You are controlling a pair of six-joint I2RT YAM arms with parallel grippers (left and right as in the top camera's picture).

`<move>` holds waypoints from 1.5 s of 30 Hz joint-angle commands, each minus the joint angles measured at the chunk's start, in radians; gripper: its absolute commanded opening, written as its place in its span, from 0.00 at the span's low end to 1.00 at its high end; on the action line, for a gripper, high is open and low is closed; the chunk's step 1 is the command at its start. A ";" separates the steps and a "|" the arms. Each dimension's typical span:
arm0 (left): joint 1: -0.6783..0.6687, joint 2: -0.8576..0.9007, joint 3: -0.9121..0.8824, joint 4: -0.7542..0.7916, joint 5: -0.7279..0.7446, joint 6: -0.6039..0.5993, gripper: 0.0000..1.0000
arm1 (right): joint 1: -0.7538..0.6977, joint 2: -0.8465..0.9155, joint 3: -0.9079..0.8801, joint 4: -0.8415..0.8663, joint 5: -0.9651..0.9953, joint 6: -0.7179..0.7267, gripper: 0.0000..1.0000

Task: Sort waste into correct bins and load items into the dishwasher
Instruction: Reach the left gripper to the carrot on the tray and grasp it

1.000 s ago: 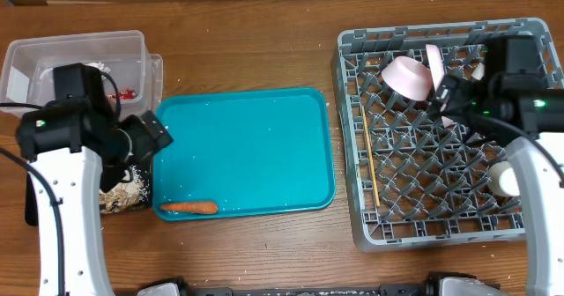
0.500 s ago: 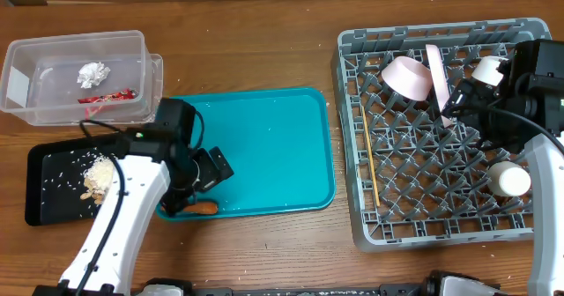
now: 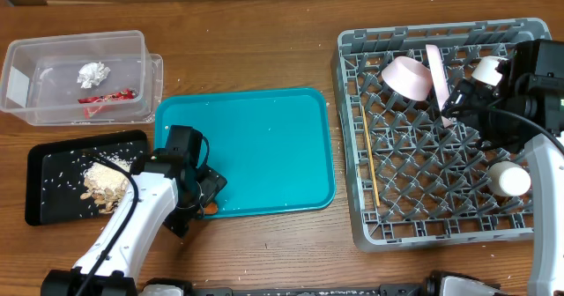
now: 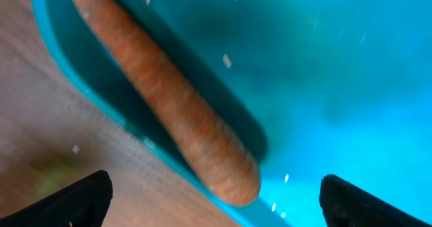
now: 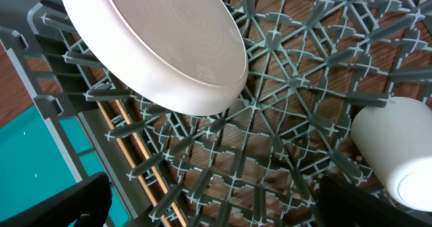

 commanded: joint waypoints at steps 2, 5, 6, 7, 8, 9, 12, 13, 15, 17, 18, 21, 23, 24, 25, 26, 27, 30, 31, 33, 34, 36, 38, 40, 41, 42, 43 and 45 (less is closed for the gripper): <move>0.001 -0.013 -0.025 0.050 -0.079 -0.035 1.00 | -0.002 -0.002 0.014 -0.003 -0.002 -0.003 1.00; 0.000 -0.013 -0.027 0.078 -0.109 -0.035 1.00 | -0.002 -0.002 0.014 -0.006 -0.002 -0.003 1.00; 0.000 -0.013 -0.027 0.085 -0.111 -0.035 1.00 | -0.002 -0.002 0.014 -0.006 -0.002 -0.004 1.00; 0.001 -0.013 -0.027 0.092 -0.110 -0.035 1.00 | -0.002 -0.002 0.014 -0.006 -0.002 -0.003 1.00; 0.000 -0.013 -0.027 0.095 -0.109 -0.035 1.00 | -0.002 -0.002 0.014 -0.006 -0.002 -0.004 1.00; 0.000 -0.013 -0.027 0.095 -0.109 -0.035 1.00 | -0.002 -0.002 0.014 -0.006 -0.002 -0.003 1.00; 0.000 -0.013 -0.032 0.094 -0.105 -0.035 1.00 | -0.002 -0.002 0.014 -0.008 -0.002 -0.004 1.00; 0.000 -0.013 -0.037 0.094 -0.104 -0.035 1.00 | -0.002 -0.002 0.014 -0.010 -0.002 -0.004 1.00; 0.000 -0.013 -0.050 0.095 -0.104 -0.035 1.00 | -0.002 -0.002 0.014 -0.010 0.000 -0.004 1.00; 0.000 -0.013 -0.060 0.095 -0.105 -0.035 1.00 | -0.002 -0.002 0.014 -0.013 0.002 -0.004 1.00; 0.000 -0.013 -0.064 0.096 -0.108 -0.035 1.00 | -0.002 -0.002 0.014 -0.015 0.002 -0.004 1.00; 0.000 -0.013 -0.079 0.119 -0.110 -0.035 1.00 | -0.002 -0.002 0.014 -0.017 0.002 -0.004 1.00; 0.000 -0.013 -0.091 0.140 -0.109 -0.035 1.00 | -0.002 -0.002 0.014 -0.017 0.002 -0.007 1.00; 0.000 -0.013 -0.098 0.151 -0.109 -0.035 1.00 | -0.002 -0.002 0.014 -0.018 0.002 -0.007 1.00; 0.000 -0.013 -0.106 0.164 -0.109 -0.035 1.00 | -0.002 -0.002 0.014 -0.020 0.003 -0.007 1.00; 0.000 -0.013 -0.111 0.170 -0.110 -0.035 1.00 | -0.002 -0.002 0.014 -0.023 0.006 -0.007 1.00; 0.000 -0.013 -0.117 0.180 -0.110 -0.035 1.00 | -0.002 -0.002 0.014 -0.026 0.010 -0.007 1.00; 0.000 -0.013 -0.123 0.203 -0.114 -0.031 1.00 | -0.002 -0.002 0.014 -0.031 0.021 -0.006 1.00; 0.000 -0.013 -0.123 0.207 -0.114 -0.030 1.00 | -0.002 -0.002 0.014 -0.032 0.021 -0.006 1.00; 0.000 -0.013 -0.123 0.220 -0.114 -0.013 1.00 | -0.002 -0.002 0.014 -0.032 0.021 -0.006 1.00; 0.000 -0.013 -0.123 0.222 -0.114 -0.012 1.00 | -0.002 -0.002 0.014 -0.033 0.021 -0.006 1.00; 0.000 -0.013 -0.123 0.221 -0.112 -0.012 1.00 | -0.002 -0.002 0.014 -0.033 0.021 -0.006 1.00; 0.000 -0.013 -0.121 0.214 -0.074 0.023 0.98 | -0.002 -0.002 0.014 -0.033 0.025 -0.006 1.00; 0.000 -0.013 -0.111 0.183 -0.038 0.068 0.98 | -0.002 -0.002 0.014 -0.033 0.037 -0.007 1.00; 0.000 -0.014 -0.104 0.162 -0.036 0.068 0.98 | -0.002 -0.002 0.014 -0.033 0.044 -0.006 1.00; 0.000 -0.014 -0.097 0.142 -0.036 0.068 0.99 | -0.002 -0.002 0.014 -0.033 0.045 -0.006 1.00; 0.000 -0.014 -0.085 0.115 -0.037 0.068 1.00 | -0.002 -0.002 0.014 -0.033 0.047 -0.006 1.00; 0.000 -0.014 -0.057 0.072 -0.039 0.069 1.00 | -0.002 -0.002 0.014 -0.033 0.047 -0.006 1.00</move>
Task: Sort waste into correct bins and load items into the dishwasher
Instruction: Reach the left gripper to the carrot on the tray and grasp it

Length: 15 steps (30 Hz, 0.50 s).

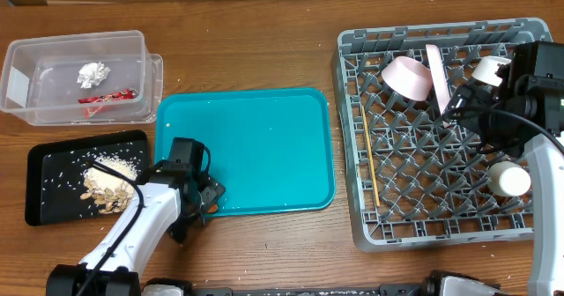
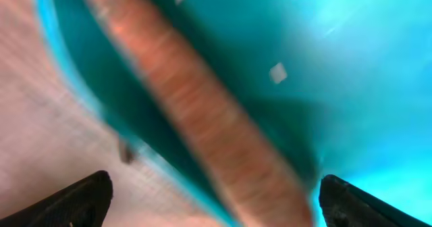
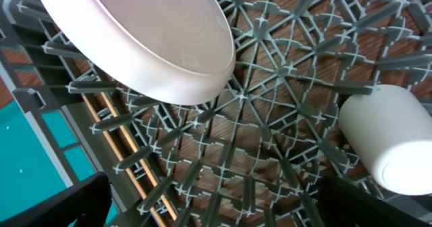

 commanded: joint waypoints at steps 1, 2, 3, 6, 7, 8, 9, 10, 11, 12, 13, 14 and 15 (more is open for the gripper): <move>0.000 -0.014 0.072 -0.057 0.011 0.043 1.00 | -0.002 -0.002 0.014 0.004 0.020 -0.004 1.00; 0.000 -0.014 0.091 -0.069 0.009 0.052 1.00 | -0.002 -0.002 0.014 0.004 0.020 -0.004 1.00; 0.000 -0.014 0.107 -0.079 0.008 0.061 1.00 | -0.002 -0.002 0.014 0.004 0.020 -0.004 1.00; 0.000 -0.014 0.151 -0.090 -0.007 0.087 1.00 | -0.002 -0.002 0.014 0.004 0.020 -0.004 1.00; 0.000 -0.014 0.158 -0.089 -0.010 0.089 1.00 | -0.002 -0.002 0.014 0.004 0.020 -0.004 1.00; 0.000 -0.013 0.160 -0.083 -0.015 0.090 1.00 | -0.002 -0.002 0.014 0.004 0.023 -0.004 1.00; 0.000 -0.013 0.160 -0.083 -0.022 0.090 1.00 | -0.002 -0.002 0.014 0.004 0.023 -0.004 1.00; 0.000 -0.013 0.159 -0.083 -0.027 0.090 1.00 | -0.002 -0.002 0.014 0.003 0.023 -0.004 1.00; 0.000 -0.013 0.157 -0.083 -0.036 0.090 1.00 | -0.002 -0.002 0.014 0.003 0.023 -0.004 1.00; 0.000 -0.013 0.153 -0.081 -0.041 0.090 1.00 | -0.002 -0.002 0.014 0.003 0.023 -0.004 1.00; 0.000 -0.012 0.146 -0.077 -0.050 0.090 1.00 | -0.002 -0.002 0.014 0.003 0.023 -0.004 1.00; 0.000 -0.011 0.139 -0.070 -0.059 0.090 1.00 | -0.002 -0.002 0.014 0.003 0.023 -0.004 1.00; 0.000 -0.008 0.128 -0.056 -0.067 0.090 1.00 | -0.002 -0.002 0.014 0.002 0.023 -0.004 1.00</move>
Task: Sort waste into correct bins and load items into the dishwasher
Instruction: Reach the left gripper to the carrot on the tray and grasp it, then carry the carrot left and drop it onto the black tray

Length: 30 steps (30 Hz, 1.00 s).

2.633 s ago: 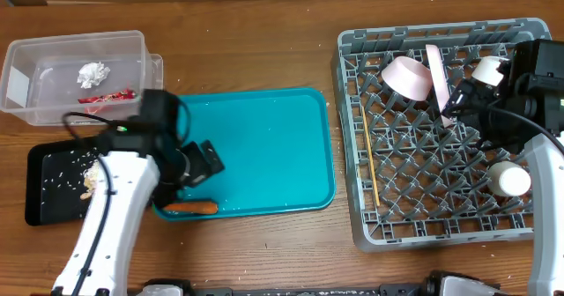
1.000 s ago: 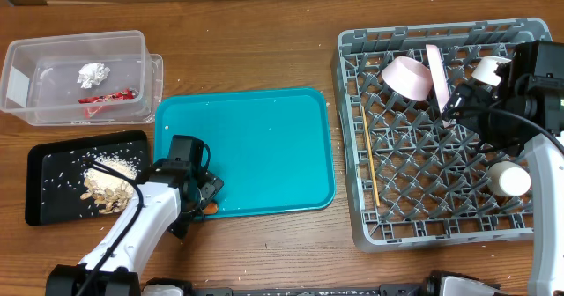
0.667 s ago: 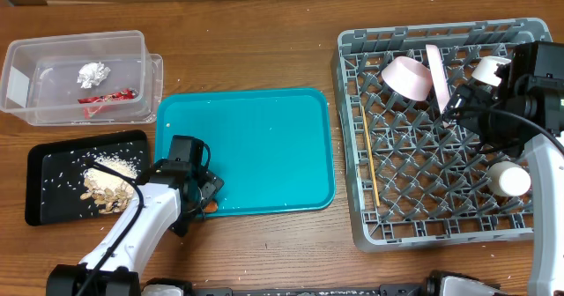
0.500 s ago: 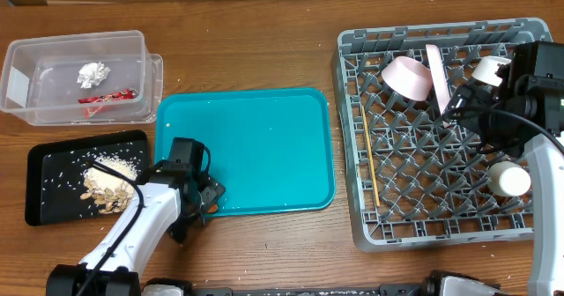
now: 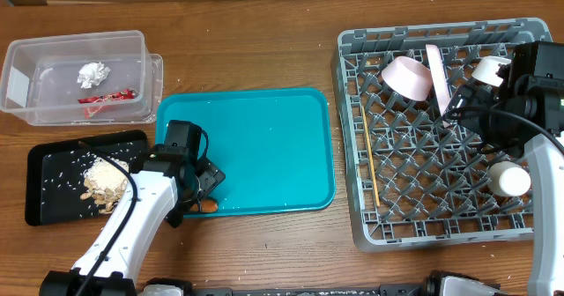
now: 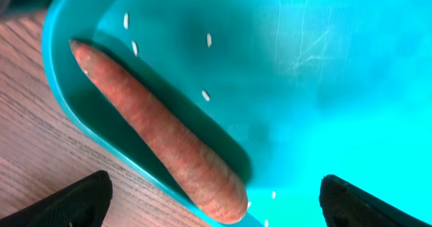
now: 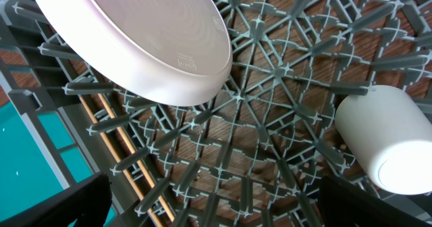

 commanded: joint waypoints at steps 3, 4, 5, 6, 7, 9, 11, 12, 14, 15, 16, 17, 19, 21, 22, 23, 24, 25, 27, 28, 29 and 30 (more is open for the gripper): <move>0.000 0.007 -0.048 0.083 -0.047 0.019 1.00 | -0.002 -0.002 0.014 -0.002 0.013 -0.004 1.00; 0.000 0.015 -0.058 0.102 -0.047 0.019 1.00 | -0.002 -0.002 0.014 -0.003 0.013 -0.004 1.00; 0.000 0.026 -0.068 0.123 -0.047 0.019 1.00 | -0.002 -0.002 0.014 -0.005 0.013 -0.004 1.00; 0.000 0.037 -0.076 0.139 -0.045 0.018 1.00 | -0.002 -0.002 0.014 -0.007 0.013 -0.004 1.00; 0.000 0.051 -0.082 0.155 -0.045 0.019 1.00 | -0.002 -0.002 0.014 -0.009 0.013 -0.004 1.00; 0.000 0.083 -0.086 0.164 -0.045 0.017 1.00 | -0.002 -0.002 0.014 -0.011 0.013 -0.004 1.00; 0.000 0.119 -0.086 0.163 -0.038 0.015 1.00 | -0.002 -0.002 0.014 -0.012 0.013 -0.004 1.00; 0.000 0.134 -0.086 0.164 -0.037 0.015 1.00 | -0.002 -0.002 0.014 -0.012 0.013 -0.004 1.00; 0.000 0.163 -0.086 0.172 -0.037 0.015 1.00 | -0.002 -0.002 0.014 -0.011 0.013 -0.004 1.00; 0.000 0.176 -0.086 0.182 -0.037 0.015 1.00 | -0.002 -0.002 0.014 -0.011 0.013 -0.004 1.00; 0.000 0.184 -0.086 0.192 -0.037 0.015 1.00 | -0.002 -0.002 0.014 -0.011 0.013 -0.004 1.00; 0.000 0.191 -0.086 0.207 -0.037 0.016 1.00 | -0.002 -0.002 0.014 -0.012 0.013 -0.004 1.00; 0.000 0.196 -0.086 0.232 -0.037 0.016 1.00 | -0.002 -0.002 0.014 -0.014 0.013 -0.004 1.00; 0.000 0.196 -0.086 0.256 -0.038 0.016 0.96 | -0.002 -0.002 0.014 -0.016 0.013 -0.004 1.00; 0.000 0.196 -0.086 0.266 -0.038 0.016 0.92 | -0.002 -0.002 0.014 -0.016 0.013 -0.004 1.00; 0.000 0.196 -0.086 0.271 -0.038 0.016 0.86 | -0.002 -0.002 0.014 -0.017 0.013 -0.004 1.00; 0.000 0.196 -0.086 0.275 -0.039 0.016 0.81 | -0.002 -0.002 0.014 -0.017 0.013 -0.004 1.00; 0.000 0.196 -0.086 0.277 -0.042 0.016 0.72 | -0.002 -0.002 0.014 -0.017 0.013 -0.004 1.00; 0.000 0.196 -0.086 0.280 -0.045 0.019 0.59 | -0.002 -0.002 0.014 -0.017 0.013 -0.004 1.00; 0.000 0.196 -0.086 0.282 -0.048 0.019 0.56 | -0.002 -0.002 0.014 -0.017 0.013 -0.004 1.00; 0.000 0.196 -0.086 0.283 -0.049 0.020 0.55 | -0.002 -0.002 0.014 -0.017 0.013 -0.004 1.00; 0.000 0.196 -0.086 0.283 -0.049 0.021 0.54 | -0.002 -0.002 0.014 -0.017 0.013 -0.004 1.00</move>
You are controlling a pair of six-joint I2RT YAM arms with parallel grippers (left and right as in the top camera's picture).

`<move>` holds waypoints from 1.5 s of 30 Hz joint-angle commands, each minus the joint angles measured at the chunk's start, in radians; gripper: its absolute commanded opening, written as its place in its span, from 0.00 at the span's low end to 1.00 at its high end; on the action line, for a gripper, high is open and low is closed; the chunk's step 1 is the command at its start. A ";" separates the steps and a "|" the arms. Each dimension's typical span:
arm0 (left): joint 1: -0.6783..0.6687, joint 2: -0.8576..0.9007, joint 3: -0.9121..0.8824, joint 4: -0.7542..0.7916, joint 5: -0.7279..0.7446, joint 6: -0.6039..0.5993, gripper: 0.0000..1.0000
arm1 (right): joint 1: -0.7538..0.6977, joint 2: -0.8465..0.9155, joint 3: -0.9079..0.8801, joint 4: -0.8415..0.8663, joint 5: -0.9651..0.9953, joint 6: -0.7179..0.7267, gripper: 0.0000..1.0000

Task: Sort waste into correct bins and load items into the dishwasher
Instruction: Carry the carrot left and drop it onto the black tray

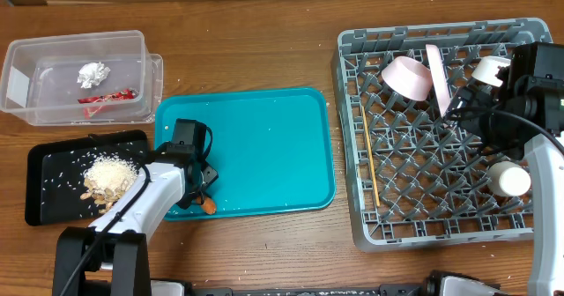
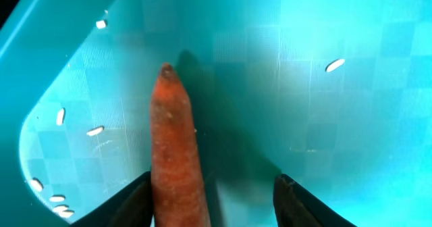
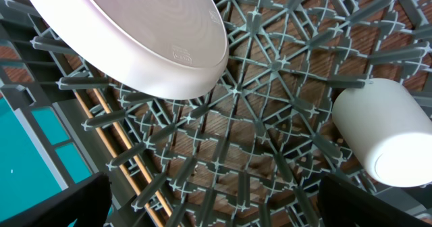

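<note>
An orange carrot [image 2: 177,159] lies in the front left corner of the teal tray [image 2: 324,119], among a few rice grains. My left gripper [image 2: 216,203] is low over it and open. The carrot runs lengthwise between the fingers, against the left fingertip [image 2: 131,203], with a gap to the right one. From overhead, the left gripper [image 1: 201,188] hides most of the carrot [image 1: 209,205]. My right gripper [image 3: 216,200] hangs open and empty over the grey dish rack [image 3: 270,119], near a pink bowl [image 3: 128,31] and a white cup [image 3: 381,129].
The rack [image 1: 348,137] also holds a pink plate [image 1: 438,76], a second white cup [image 1: 487,67] and chopsticks [image 1: 372,164]. A clear bin [image 1: 26,111] at back left holds crumpled paper and a red wrapper. A black tray [image 1: 44,159] holds rice and seeds.
My left gripper has turned and come down, so the carrot now lies lengthwise between its fingers instead of slanting across the view. The fingers stand closer together. The right gripper has barely shifted.
My left gripper was open over the carrot in the tray's front left corner. It was then closer, in a blurred view, and after that higher again and wide open. Now it sits low around the carrot. The right gripper stayed open over the rack throughout.
</note>
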 commanded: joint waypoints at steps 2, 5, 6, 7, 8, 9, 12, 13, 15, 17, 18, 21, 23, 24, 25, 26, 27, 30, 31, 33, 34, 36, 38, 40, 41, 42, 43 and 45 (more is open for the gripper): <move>0.000 0.043 -0.027 0.014 0.031 0.009 0.47 | -0.002 -0.002 0.014 0.002 0.006 -0.004 1.00; 0.000 0.043 -0.026 0.029 0.031 0.036 0.32 | -0.002 -0.002 0.014 0.001 0.006 -0.004 1.00; 0.001 0.043 -0.026 0.033 0.031 0.044 0.28 | -0.002 -0.002 0.014 0.001 0.006 -0.004 1.00; 0.001 0.043 -0.023 0.034 0.031 0.048 0.27 | -0.002 -0.002 0.014 0.001 0.006 -0.004 1.00; 0.002 0.043 -0.015 0.034 0.027 0.059 0.24 | -0.002 -0.002 0.014 0.001 0.005 -0.004 1.00; 0.002 0.043 -0.007 0.034 0.021 0.071 0.23 | -0.002 -0.002 0.014 0.001 0.006 -0.004 1.00; 0.014 0.042 0.043 0.023 0.009 0.154 0.16 | -0.002 -0.002 0.014 -0.001 0.006 -0.004 1.00; 0.026 0.041 0.077 -0.003 0.006 0.179 0.14 | -0.002 -0.002 0.014 -0.002 0.006 -0.004 1.00; 0.051 0.041 0.138 -0.058 0.004 0.189 0.13 | -0.002 -0.002 0.014 -0.003 0.006 -0.004 1.00; 0.089 0.041 0.207 -0.116 0.005 0.204 0.13 | -0.002 -0.002 0.014 -0.002 0.006 -0.004 1.00; 0.113 0.041 0.245 -0.146 0.005 0.214 0.12 | -0.002 -0.002 0.014 -0.002 0.006 -0.004 1.00; 0.193 0.041 0.343 -0.211 0.005 0.256 0.11 | -0.002 -0.002 0.014 -0.002 0.006 -0.004 1.00; 0.285 0.041 0.411 -0.246 0.004 0.285 0.12 | -0.002 -0.002 0.014 -0.002 0.006 -0.004 1.00; 0.315 0.041 0.422 -0.248 0.004 0.290 0.12 | -0.002 -0.002 0.014 -0.002 0.006 -0.004 1.00; 0.353 0.041 0.430 -0.248 0.005 0.290 0.12 | -0.002 -0.002 0.014 -0.002 0.006 -0.004 1.00; 0.383 0.041 0.431 -0.246 0.004 0.290 0.13 | -0.002 -0.002 0.014 -0.002 0.006 -0.004 1.00; 0.419 0.041 0.431 -0.244 0.003 0.290 0.13 | -0.002 -0.002 0.014 -0.002 0.006 -0.004 1.00; 0.547 0.051 0.429 -0.238 -0.026 0.289 0.15 | -0.002 -0.002 0.014 -0.002 0.006 -0.004 1.00; 0.571 0.056 0.428 -0.237 -0.039 0.289 0.14 | -0.002 -0.002 0.014 -0.001 0.006 -0.004 1.00; 0.620 0.070 0.428 -0.231 -0.076 0.282 0.14 | -0.002 -0.002 0.014 -0.002 0.005 -0.004 1.00; 0.639 0.079 0.428 -0.225 -0.088 0.277 0.13 | -0.002 -0.002 0.014 -0.002 0.005 -0.004 1.00; 0.668 0.106 0.428 -0.212 -0.102 0.274 0.13 | -0.002 -0.002 0.014 -0.002 0.005 -0.004 1.00; 0.687 0.141 0.428 -0.197 -0.104 0.273 0.14 | -0.002 -0.002 0.014 -0.002 0.005 -0.004 1.00; 0.696 0.183 0.428 -0.186 -0.104 0.270 0.14 | -0.002 -0.002 0.014 -0.002 0.005 -0.004 1.00; 0.696 0.204 0.428 -0.180 -0.104 0.270 0.14 | -0.002 -0.002 0.014 -0.002 0.005 -0.004 1.00; 0.696 0.220 0.428 -0.174 -0.104 0.270 0.14 | -0.002 -0.002 0.014 -0.002 0.005 -0.004 1.00; 0.696 0.238 0.428 -0.169 -0.104 0.270 0.15 | -0.002 -0.002 0.014 -0.002 0.005 -0.004 1.00; 0.696 0.266 0.428 -0.163 -0.104 0.270 0.16 | -0.002 -0.002 0.014 -0.002 0.005 -0.004 1.00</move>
